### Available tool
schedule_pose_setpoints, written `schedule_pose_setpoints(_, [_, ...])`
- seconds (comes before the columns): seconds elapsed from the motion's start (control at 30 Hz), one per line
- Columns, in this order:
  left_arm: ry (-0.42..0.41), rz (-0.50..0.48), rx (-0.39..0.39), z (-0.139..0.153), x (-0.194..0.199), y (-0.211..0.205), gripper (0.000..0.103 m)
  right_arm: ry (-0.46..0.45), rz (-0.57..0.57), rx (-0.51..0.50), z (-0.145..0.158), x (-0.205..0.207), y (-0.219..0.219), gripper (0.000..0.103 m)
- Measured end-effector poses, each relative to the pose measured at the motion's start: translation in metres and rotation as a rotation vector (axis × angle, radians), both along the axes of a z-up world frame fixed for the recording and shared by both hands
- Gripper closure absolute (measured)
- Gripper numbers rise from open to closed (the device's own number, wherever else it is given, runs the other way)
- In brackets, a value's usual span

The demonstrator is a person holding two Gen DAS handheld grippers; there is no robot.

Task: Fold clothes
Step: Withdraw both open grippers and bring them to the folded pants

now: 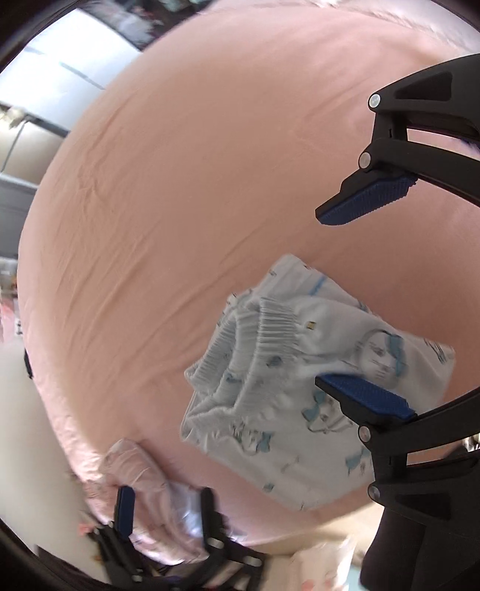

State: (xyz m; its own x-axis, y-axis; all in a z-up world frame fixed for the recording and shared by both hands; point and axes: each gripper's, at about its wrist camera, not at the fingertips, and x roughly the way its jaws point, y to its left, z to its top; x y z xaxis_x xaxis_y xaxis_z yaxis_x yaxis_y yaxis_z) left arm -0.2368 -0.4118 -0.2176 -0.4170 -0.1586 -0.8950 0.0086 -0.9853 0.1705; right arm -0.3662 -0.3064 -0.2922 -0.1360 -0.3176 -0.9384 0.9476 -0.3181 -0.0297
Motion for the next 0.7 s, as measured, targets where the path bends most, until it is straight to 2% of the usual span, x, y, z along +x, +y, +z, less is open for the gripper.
schedule_pose_setpoints(0.07, [0.000,0.004,0.033,0.010,0.008,-0.008,0.013,-0.004,-0.031,-0.012,0.004,0.002,0.013,0.022])
schedule_pose_setpoints(0.13, [0.007,-0.008,0.025,0.015,0.019,-0.003,0.013,-0.025,-0.063,-0.037,0.009,0.002,0.025,0.022])
schedule_pose_setpoints(0.27, [-0.002,-0.040,-0.032,0.025,0.040,0.000,0.013,-0.218,-0.103,-0.144,0.024,-0.008,0.049,0.022])
schedule_pose_setpoints(0.33, [0.005,-0.048,-0.063,0.033,0.043,0.006,0.013,-0.257,-0.121,-0.171,0.032,0.001,0.039,0.022])
schedule_pose_setpoints(0.43, [0.015,-0.048,-0.065,0.044,0.047,0.012,0.013,-0.247,-0.136,-0.190,0.049,0.018,0.051,0.022])
schedule_pose_setpoints(0.5, [0.023,-0.039,-0.063,0.052,0.054,0.025,0.013,-0.243,-0.136,-0.206,0.064,0.028,0.041,0.022])
schedule_pose_setpoints(0.57, [0.038,-0.029,-0.068,0.058,0.059,0.031,0.013,-0.257,-0.139,-0.235,0.066,0.036,0.039,0.022])
schedule_pose_setpoints(0.7, [0.054,0.007,-0.023,0.062,0.063,0.036,0.013,-0.338,-0.160,-0.315,0.076,0.043,0.052,0.022])
